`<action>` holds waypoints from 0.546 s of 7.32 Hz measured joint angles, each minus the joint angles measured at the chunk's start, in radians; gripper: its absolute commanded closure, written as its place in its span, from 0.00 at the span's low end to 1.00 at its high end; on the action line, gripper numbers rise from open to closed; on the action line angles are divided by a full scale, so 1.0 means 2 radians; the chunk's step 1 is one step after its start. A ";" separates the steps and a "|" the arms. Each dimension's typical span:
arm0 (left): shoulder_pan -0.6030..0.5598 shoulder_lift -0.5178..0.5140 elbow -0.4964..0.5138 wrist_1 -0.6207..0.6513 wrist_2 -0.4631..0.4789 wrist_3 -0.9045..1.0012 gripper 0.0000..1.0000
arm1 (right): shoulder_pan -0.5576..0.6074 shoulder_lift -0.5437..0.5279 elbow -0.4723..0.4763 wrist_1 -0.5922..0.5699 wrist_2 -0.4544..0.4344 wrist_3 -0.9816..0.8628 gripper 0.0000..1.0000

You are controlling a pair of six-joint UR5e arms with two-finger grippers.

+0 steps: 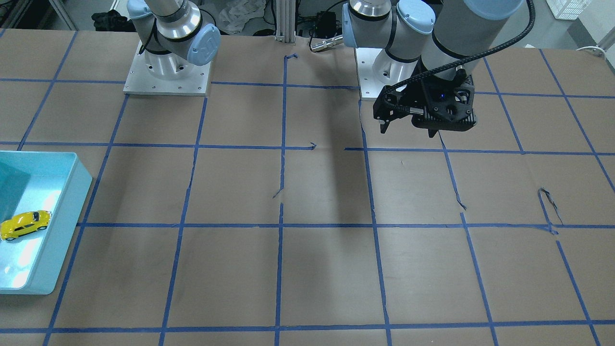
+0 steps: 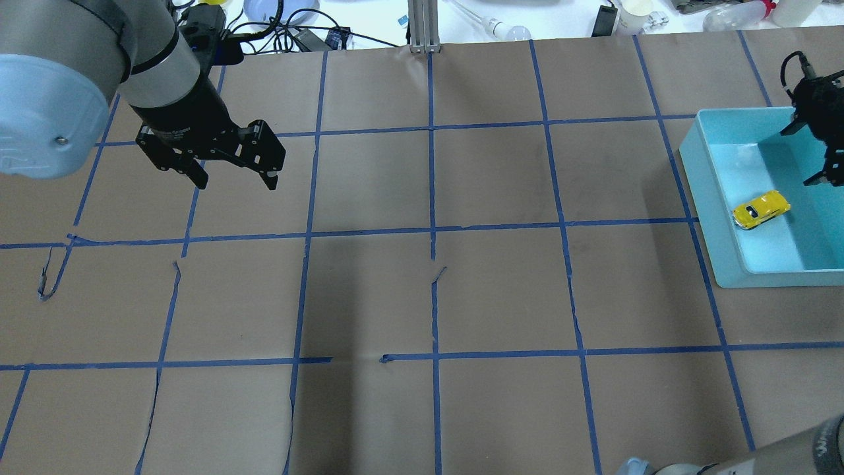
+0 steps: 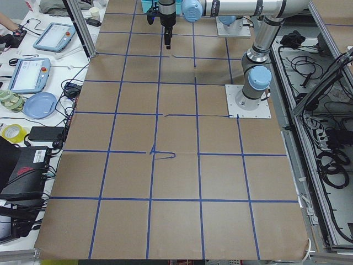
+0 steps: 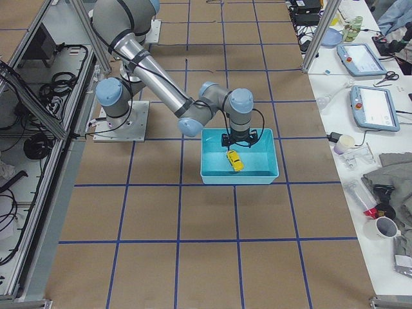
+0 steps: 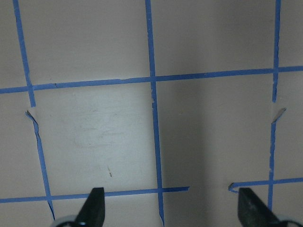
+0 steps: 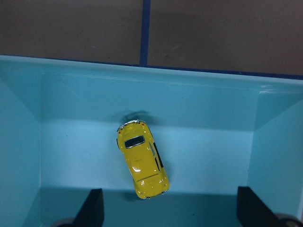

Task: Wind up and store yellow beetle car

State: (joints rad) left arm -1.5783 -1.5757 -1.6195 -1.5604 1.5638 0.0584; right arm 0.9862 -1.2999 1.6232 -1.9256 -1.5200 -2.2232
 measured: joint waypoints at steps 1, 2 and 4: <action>0.000 0.001 0.000 0.000 0.002 0.003 0.00 | 0.007 -0.007 -0.045 0.074 -0.003 0.016 0.00; 0.000 0.001 0.000 0.000 0.002 0.005 0.00 | 0.015 -0.017 -0.084 0.143 -0.006 0.033 0.00; 0.001 0.002 0.000 0.001 0.001 0.007 0.00 | 0.034 -0.052 -0.119 0.240 -0.008 0.125 0.00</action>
State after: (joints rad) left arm -1.5771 -1.5724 -1.6204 -1.5591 1.5663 0.0724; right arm 1.0545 -1.4044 1.3847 -1.4456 -1.5363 -1.9725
